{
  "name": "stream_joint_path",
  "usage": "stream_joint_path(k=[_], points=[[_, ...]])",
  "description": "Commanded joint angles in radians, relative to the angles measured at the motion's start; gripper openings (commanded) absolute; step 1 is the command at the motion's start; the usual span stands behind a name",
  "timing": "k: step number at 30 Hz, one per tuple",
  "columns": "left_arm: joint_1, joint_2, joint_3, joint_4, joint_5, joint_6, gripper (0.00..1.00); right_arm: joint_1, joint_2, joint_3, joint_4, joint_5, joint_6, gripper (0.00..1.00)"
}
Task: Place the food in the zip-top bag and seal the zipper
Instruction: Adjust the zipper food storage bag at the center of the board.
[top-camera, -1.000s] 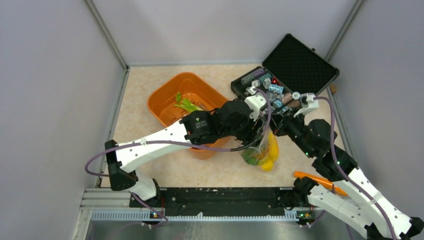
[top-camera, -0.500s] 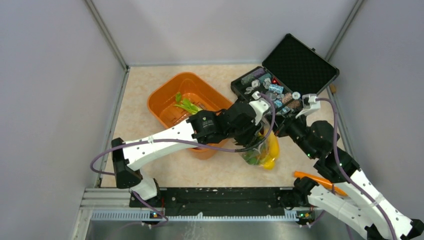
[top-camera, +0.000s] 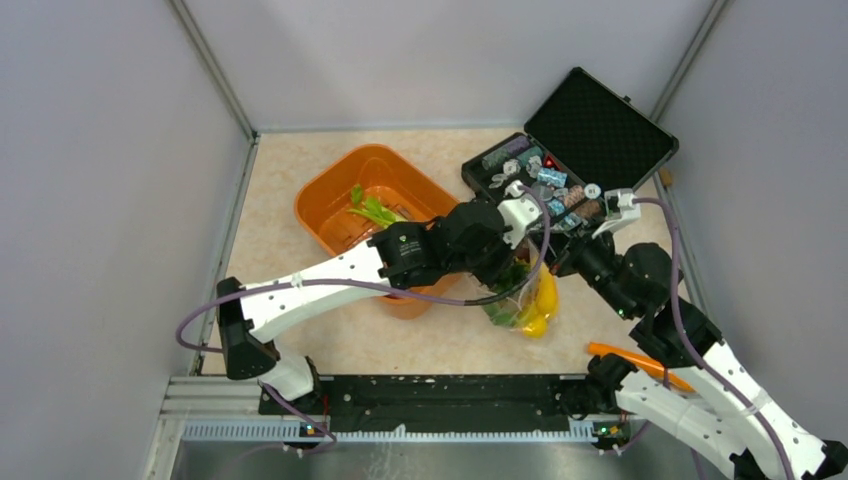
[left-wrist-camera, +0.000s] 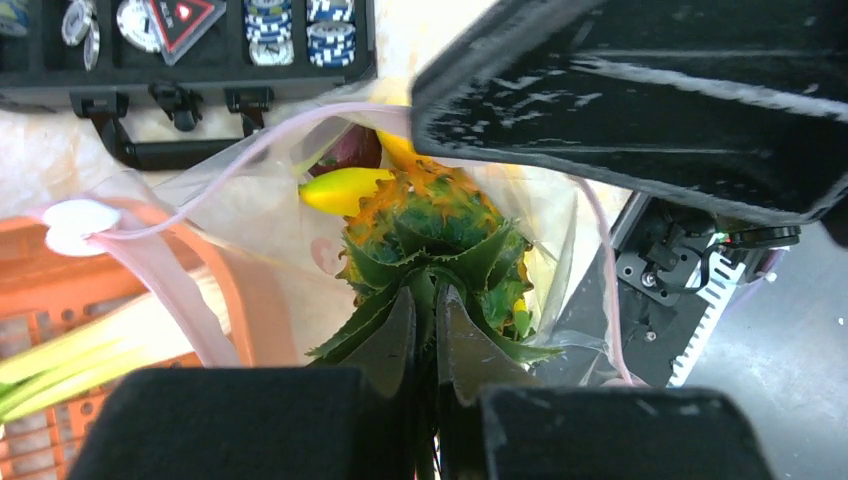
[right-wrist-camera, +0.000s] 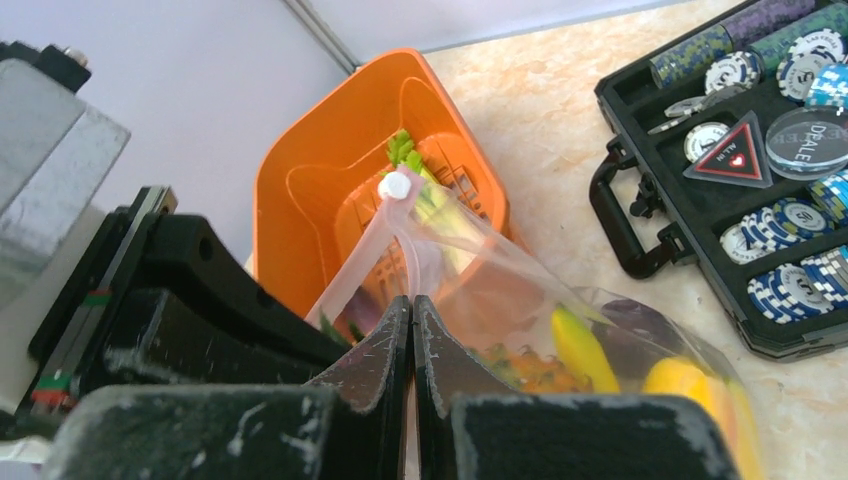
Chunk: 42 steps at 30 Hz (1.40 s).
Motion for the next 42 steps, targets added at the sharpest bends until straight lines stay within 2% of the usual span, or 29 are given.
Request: stream_joint_path(k=[1, 4, 9, 13, 18, 22, 24, 30, 31, 33, 35, 37, 39, 42], points=[[0.074, -0.13, -0.103, 0.302, 0.139, 0.055, 0.0, 0.004, -0.037, 0.051, 0.032, -0.039, -0.002, 0.0], [0.146, -0.167, -0.191, 0.43, 0.202, -0.028, 0.0, 0.004, -0.048, 0.05, 0.03, -0.033, 0.002, 0.0], [0.152, -0.187, -0.281, 0.522, 0.081, -0.092, 0.0, 0.004, -0.046, 0.051, 0.03, -0.027, 0.005, 0.0], [0.107, -0.202, -0.4, 0.73, -0.023, -0.17, 0.0, 0.004, -0.036, 0.044, 0.045, -0.043, 0.006, 0.0], [0.013, -0.188, -0.456, 0.852, -0.18, -0.188, 0.0, 0.004, -0.034, 0.038, 0.035, -0.026, 0.008, 0.0], [-0.034, -0.206, -0.556, 1.012, -0.285, -0.223, 0.0, 0.005, -0.036, 0.032, 0.039, -0.023, 0.014, 0.0], [-0.042, -0.195, -0.564, 1.026, -0.279, -0.216, 0.0, 0.004, -0.036, 0.033, 0.039, -0.019, 0.014, 0.0], [-0.042, -0.139, -0.533, 0.888, -0.15, -0.234, 0.0, 0.004, -0.041, 0.035, 0.032, -0.008, 0.016, 0.0], [-0.042, -0.137, -0.539, 0.884, -0.109, -0.232, 0.03, 0.004, -0.041, 0.035, 0.029, -0.006, 0.016, 0.0], [-0.042, -0.132, -0.531, 0.845, -0.039, -0.221, 0.24, 0.004, -0.042, 0.036, 0.023, 0.003, 0.015, 0.0], [-0.04, -0.134, -0.511, 0.776, 0.021, -0.228, 0.3, 0.004, -0.042, 0.037, 0.018, 0.015, 0.015, 0.0], [-0.04, -0.155, -0.496, 0.709, 0.051, -0.222, 0.45, 0.004, -0.043, 0.037, 0.011, 0.034, 0.013, 0.0], [-0.04, -0.183, -0.476, 0.613, 0.007, -0.235, 0.47, 0.004, -0.047, 0.035, 0.007, 0.047, 0.01, 0.0], [-0.034, -0.258, -0.484, 0.582, -0.027, -0.221, 0.59, 0.004, -0.05, 0.034, 0.001, 0.062, 0.008, 0.0]])
